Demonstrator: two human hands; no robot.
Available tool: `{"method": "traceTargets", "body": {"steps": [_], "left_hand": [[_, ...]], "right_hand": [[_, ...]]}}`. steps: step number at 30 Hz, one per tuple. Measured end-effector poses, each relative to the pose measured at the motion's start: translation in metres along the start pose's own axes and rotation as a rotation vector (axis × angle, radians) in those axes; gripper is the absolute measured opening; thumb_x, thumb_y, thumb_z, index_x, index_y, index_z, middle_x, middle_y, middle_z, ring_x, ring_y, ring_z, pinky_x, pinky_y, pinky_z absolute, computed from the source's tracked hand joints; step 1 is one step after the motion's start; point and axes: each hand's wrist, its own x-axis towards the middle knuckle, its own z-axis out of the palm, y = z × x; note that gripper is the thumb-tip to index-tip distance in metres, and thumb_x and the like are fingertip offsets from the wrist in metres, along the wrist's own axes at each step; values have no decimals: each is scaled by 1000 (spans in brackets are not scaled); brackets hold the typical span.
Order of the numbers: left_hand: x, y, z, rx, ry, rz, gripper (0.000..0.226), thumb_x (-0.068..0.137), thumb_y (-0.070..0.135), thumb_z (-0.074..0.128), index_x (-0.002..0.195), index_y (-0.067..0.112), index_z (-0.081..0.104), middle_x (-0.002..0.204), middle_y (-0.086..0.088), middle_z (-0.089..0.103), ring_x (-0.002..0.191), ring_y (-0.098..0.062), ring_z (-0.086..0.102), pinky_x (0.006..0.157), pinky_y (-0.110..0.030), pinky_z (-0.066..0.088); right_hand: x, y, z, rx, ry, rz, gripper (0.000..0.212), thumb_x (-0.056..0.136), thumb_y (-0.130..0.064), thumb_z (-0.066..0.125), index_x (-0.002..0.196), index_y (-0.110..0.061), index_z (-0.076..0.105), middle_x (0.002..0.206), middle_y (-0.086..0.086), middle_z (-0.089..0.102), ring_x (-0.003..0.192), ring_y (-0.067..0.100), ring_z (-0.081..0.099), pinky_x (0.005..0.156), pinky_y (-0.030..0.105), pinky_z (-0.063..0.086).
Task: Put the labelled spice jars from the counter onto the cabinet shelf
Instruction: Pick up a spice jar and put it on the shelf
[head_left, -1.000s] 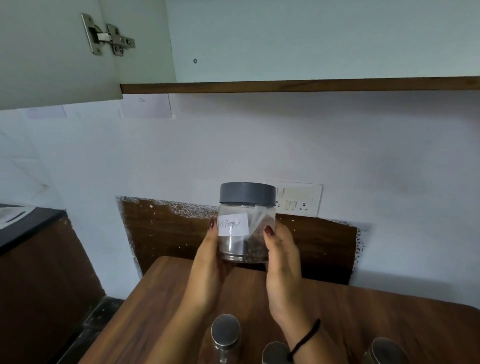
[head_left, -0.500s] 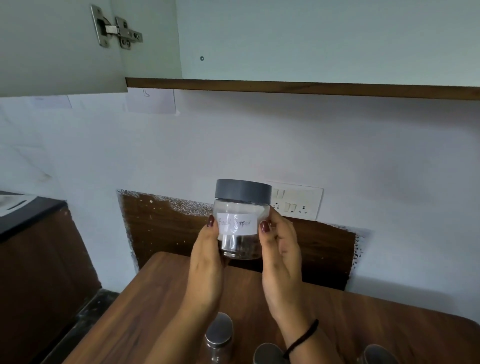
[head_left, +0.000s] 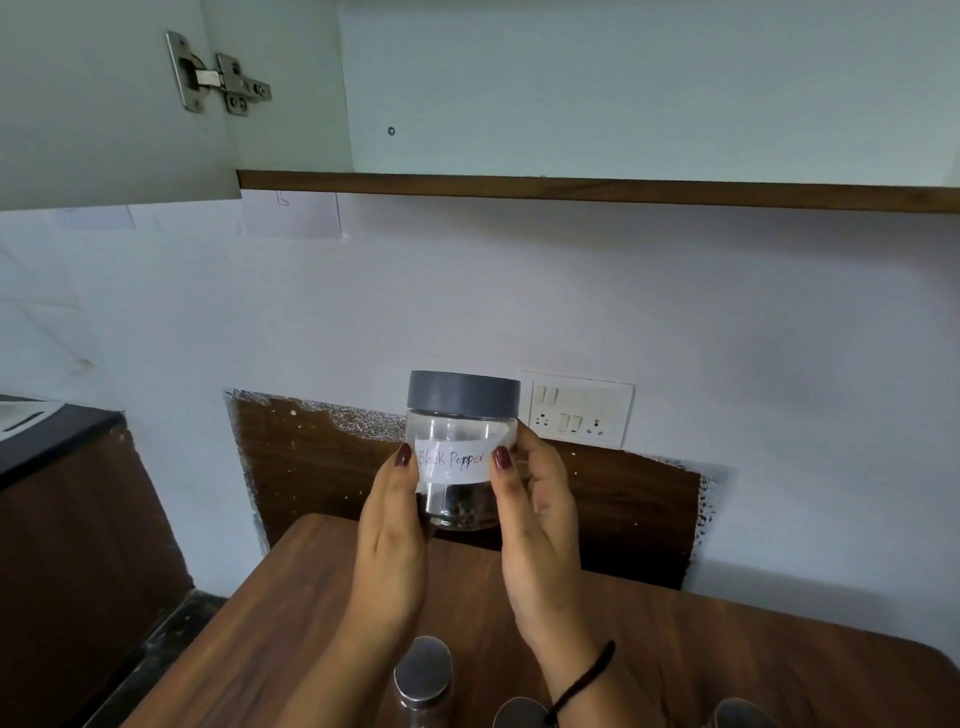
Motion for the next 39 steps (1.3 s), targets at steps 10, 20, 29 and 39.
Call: {"method": "traceTargets", "body": {"steps": [10,20,29,39], "left_hand": [[8,10,11,16,36,38,37,107,26,31,103,20,68,99,-6,70,99,-25,66,93,-59,50],[6,49,11,178,86,219,38,107,10,28,93,25,60,85,24,64,80,9,58,70,-9,46],[60,84,-14,178,24,330,40,92,53,27,110,38,58,110,4,68,103,-10,64,91,-30,56],[150,119,-57,180,162,578,41,98,41,48,137,31,52,134,11,59,119,0,57,94,-18,50]], "right_hand": [[12,-17,-8,29,-51,-49,44,90,-53,52,127,-30,60,125,-2,59,119,10,58,96,23,48],[31,-47,-12,-22,-255,-95,46,86,-62,53,126,-42,54,123,-16,57,115,-3,56,86,11,48],[84,-75,26,-71,-290,-103,73,66,-51,81,131,-34,51,122,-13,59,109,3,60,83,30,60],[156,-87,96,-133,-219,-252,57,75,-34,82,124,-32,52,122,-7,63,107,9,64,78,20,58]]}}
